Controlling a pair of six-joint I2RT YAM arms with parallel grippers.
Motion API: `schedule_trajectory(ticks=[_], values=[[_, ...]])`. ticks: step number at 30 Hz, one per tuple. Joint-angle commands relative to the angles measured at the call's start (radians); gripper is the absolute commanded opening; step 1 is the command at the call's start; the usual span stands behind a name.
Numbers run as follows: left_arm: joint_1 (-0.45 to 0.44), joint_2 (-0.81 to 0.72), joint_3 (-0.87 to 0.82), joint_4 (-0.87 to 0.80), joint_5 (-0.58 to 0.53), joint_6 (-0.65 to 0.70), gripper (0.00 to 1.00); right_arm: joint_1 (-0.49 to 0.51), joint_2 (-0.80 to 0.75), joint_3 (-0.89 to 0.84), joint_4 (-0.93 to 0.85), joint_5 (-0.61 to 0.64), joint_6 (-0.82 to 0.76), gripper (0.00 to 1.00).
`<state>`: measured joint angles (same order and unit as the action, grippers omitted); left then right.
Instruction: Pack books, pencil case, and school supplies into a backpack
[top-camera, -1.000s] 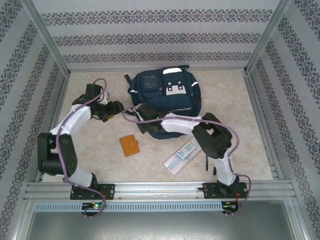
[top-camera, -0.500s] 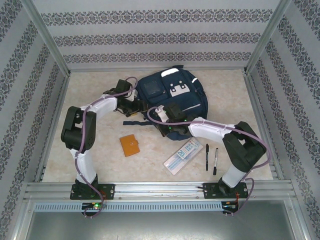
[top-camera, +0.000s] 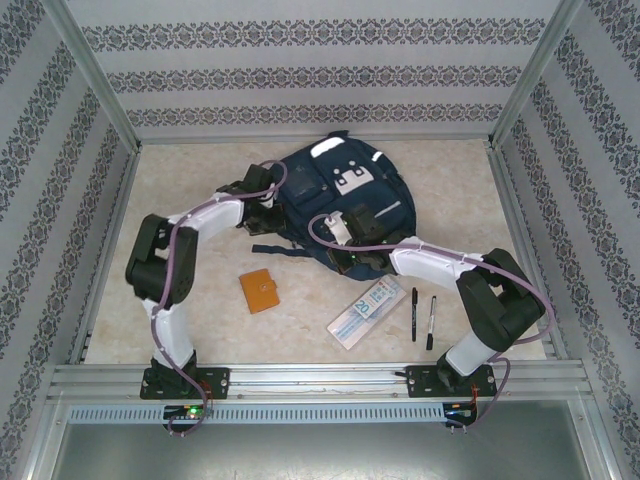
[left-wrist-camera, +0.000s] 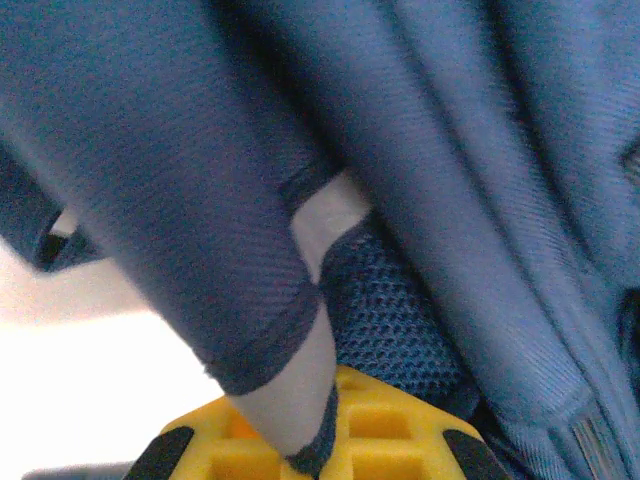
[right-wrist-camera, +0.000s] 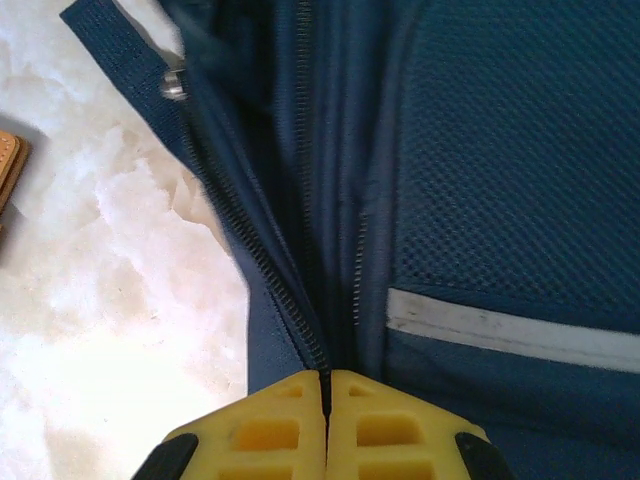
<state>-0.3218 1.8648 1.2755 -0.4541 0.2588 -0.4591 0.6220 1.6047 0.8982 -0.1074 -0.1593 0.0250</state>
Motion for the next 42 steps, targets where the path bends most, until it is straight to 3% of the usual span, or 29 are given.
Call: schedule_trajectory(ticks=[1,7,9,11,14,17,19,22,24,27,32,35,37,40,42], values=[[0.013,-0.134,-0.123,-0.14,-0.13,0.058,0.0,-0.038,-0.013,0.015,0.017,0.06,-0.039,0.0],[0.01,-0.299,-0.257,-0.144,-0.015,0.053,0.03,-0.063,0.054,0.078,0.019,0.058,-0.067,0.0],[0.007,-0.338,-0.258,-0.13,0.018,0.085,0.33,-0.073,0.09,0.105,0.025,0.052,-0.06,0.0],[0.006,-0.383,-0.255,-0.108,0.034,0.173,0.47,-0.083,0.123,0.132,0.03,0.033,-0.043,0.0],[0.006,-0.441,-0.238,-0.085,0.054,0.419,0.53,-0.096,0.163,0.159,0.04,-0.001,-0.001,0.0],[0.005,-0.501,-0.297,0.003,0.16,0.804,0.55,-0.104,0.169,0.16,0.064,-0.037,0.039,0.0],[0.005,-0.546,-0.378,0.107,0.252,1.078,0.69,-0.11,0.156,0.15,0.091,-0.059,0.067,0.0],[0.003,-0.551,-0.473,0.366,0.274,1.211,0.85,-0.114,0.126,0.154,0.095,-0.089,0.089,0.0],[0.003,-0.493,-0.448,0.39,0.288,1.299,0.86,-0.117,0.107,0.154,0.093,-0.104,0.09,0.0],[0.0,-0.376,-0.354,0.268,0.245,1.444,0.85,-0.133,0.095,0.15,0.093,-0.133,0.097,0.0],[0.0,-0.268,-0.33,0.303,0.099,1.512,0.79,-0.161,0.096,0.129,0.101,-0.194,0.114,0.0],[0.002,-0.187,-0.259,0.248,0.004,1.417,0.53,-0.169,0.091,0.12,0.104,-0.209,0.124,0.0],[0.0,-0.167,-0.213,0.156,0.04,1.411,0.28,-0.175,0.093,0.116,0.1,-0.21,0.134,0.0],[0.0,-0.187,-0.165,0.051,0.143,1.367,0.0,-0.189,0.094,0.115,0.089,-0.224,0.175,0.01],[0.001,-0.215,-0.137,-0.023,0.233,1.33,0.0,-0.195,0.082,0.113,0.072,-0.23,0.225,0.23]])
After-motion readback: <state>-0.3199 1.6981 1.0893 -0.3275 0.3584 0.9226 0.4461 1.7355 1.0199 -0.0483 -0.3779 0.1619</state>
